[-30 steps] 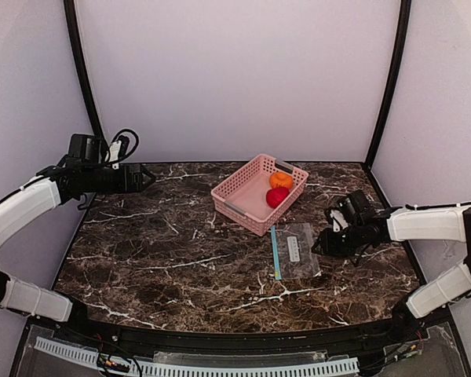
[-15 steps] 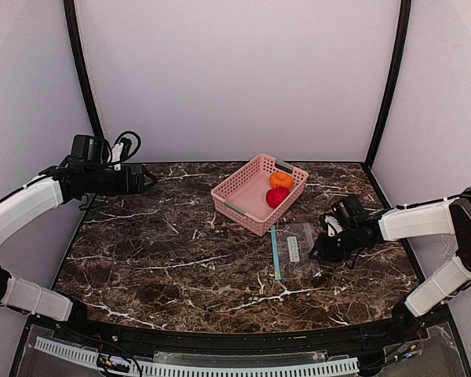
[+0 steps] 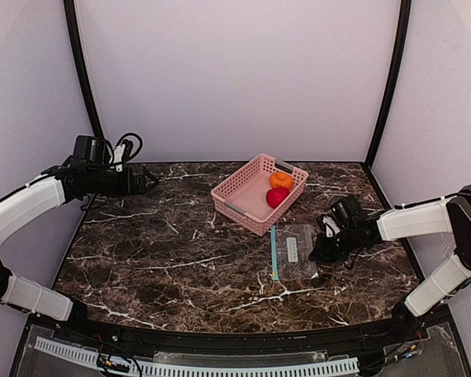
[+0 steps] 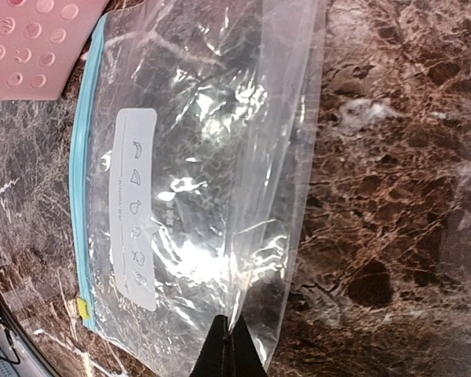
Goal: Place the food in the zip-top bag and seal the zipper
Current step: Move the zipper food storage bag to the center of the board.
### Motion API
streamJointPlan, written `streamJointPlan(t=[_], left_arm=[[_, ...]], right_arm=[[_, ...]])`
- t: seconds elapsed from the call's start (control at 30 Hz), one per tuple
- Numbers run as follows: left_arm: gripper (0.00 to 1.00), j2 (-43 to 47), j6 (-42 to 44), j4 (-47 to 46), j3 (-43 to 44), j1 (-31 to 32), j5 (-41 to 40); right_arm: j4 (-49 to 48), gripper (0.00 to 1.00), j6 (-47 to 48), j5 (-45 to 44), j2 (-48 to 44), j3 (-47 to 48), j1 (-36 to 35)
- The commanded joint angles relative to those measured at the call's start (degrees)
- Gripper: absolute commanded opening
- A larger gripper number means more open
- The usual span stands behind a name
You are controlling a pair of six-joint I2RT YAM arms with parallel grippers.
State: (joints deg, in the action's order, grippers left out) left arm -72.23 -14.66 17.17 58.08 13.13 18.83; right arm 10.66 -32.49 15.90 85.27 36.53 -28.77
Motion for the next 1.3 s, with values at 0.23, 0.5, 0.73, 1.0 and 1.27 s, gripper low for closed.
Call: streamJointPlan(t=[0.23,0.5,0.73,1.0,1.27], left_arm=[[1.0,-0.35,-0.92,-0.06,-1.11,-0.02,0.99],[1.0,-0.75,-1.11,-0.28,-1.31,0.26,0.95],[1.0,-0.77,-0.96,-0.19,-1.44,0.85,0.45],[1.0,-0.45,-0.33,0.09,-1.59,1.29,-0.99],[1.0,-1.12,-0.09,0.38,-1.49,1.57,-1.91]], right_arm=[[5.76,0.0,-1.14,8.02,-7.14,-3.89,-3.54],[11.39,0.0,-3.22,7.78,-12.65,-8.18,-9.36],[25.0,0.59,-1.96,-7.23,-21.08,0.97,-15.18],[29.64,0.68,-4.39,-10.48,-21.67,6.33,-21.75],[27.23,0.57,-13.26,-14.19,-9.82,10.03,-37.22]])
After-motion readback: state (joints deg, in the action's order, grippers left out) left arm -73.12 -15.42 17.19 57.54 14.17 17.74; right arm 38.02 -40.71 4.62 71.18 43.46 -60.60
